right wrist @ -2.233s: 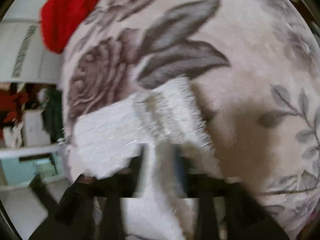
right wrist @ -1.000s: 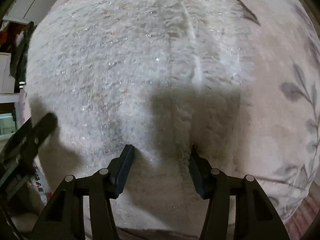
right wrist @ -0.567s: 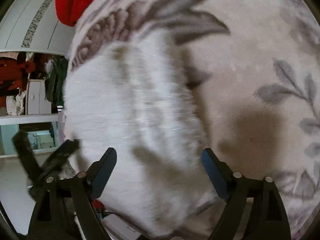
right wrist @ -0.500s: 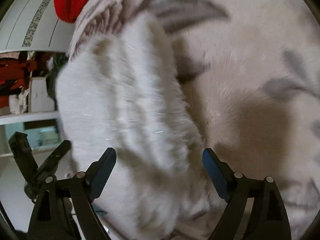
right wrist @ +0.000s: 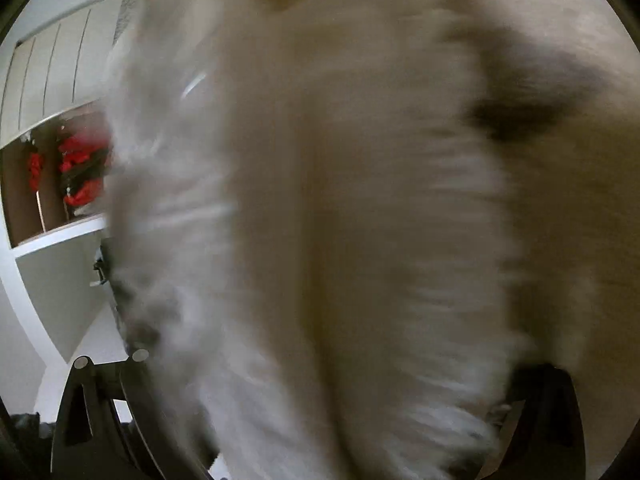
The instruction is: Fold large clothes
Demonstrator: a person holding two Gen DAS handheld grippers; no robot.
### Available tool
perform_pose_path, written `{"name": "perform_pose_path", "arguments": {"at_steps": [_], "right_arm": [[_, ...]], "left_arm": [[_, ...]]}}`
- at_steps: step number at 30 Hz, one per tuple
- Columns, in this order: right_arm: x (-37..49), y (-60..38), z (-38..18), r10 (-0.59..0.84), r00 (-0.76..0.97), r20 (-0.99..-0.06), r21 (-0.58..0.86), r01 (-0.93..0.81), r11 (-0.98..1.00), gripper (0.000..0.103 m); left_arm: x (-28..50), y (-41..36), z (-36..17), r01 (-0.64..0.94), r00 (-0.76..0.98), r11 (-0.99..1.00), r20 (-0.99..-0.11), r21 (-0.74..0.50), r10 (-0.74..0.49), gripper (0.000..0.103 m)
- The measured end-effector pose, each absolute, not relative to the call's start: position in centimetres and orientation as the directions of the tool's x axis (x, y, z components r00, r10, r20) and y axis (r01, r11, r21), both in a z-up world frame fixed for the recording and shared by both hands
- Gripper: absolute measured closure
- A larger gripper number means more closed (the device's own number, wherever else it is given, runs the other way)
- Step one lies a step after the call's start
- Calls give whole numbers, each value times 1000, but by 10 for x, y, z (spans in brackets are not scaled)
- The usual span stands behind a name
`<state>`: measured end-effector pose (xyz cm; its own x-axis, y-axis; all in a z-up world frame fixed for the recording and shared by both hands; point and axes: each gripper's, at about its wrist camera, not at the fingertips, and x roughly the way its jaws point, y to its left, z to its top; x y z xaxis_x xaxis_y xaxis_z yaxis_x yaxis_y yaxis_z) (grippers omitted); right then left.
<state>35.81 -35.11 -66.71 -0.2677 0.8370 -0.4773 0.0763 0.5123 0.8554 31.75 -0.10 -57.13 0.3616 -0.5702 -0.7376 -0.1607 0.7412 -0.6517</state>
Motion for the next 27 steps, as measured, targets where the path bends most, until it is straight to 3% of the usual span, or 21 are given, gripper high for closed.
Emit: {"name": "perform_pose_path", "arguments": {"at_steps": [1,3,6,12,19,27], "right_arm": [[360,-348,-663,845,-250,-473,860,76,504,21],[358,-353,-653,876,-203,-439,880,103,464,34],[359,-352,-627,883,-153,-443,886,75,458,42],[387,-360,-579,897,-81,-435,898,33,438,43],[488,-354,-549,889,12,-458,889,0,458,43],[649,-348,-572,874,81,-480,876,-5,482,43]], "left_arm": [[320,0,-566,-155,364,741,-735,-653,-572,34],[327,-1,-558,-137,366,749,-735,-649,-570,34],[339,2,-542,-96,381,759,-729,-644,-569,34],[406,7,-509,-25,403,762,-704,-647,-584,34],[536,16,-494,22,410,766,-693,-642,-593,34],[681,16,-537,57,382,762,-691,-645,-614,34]]}}
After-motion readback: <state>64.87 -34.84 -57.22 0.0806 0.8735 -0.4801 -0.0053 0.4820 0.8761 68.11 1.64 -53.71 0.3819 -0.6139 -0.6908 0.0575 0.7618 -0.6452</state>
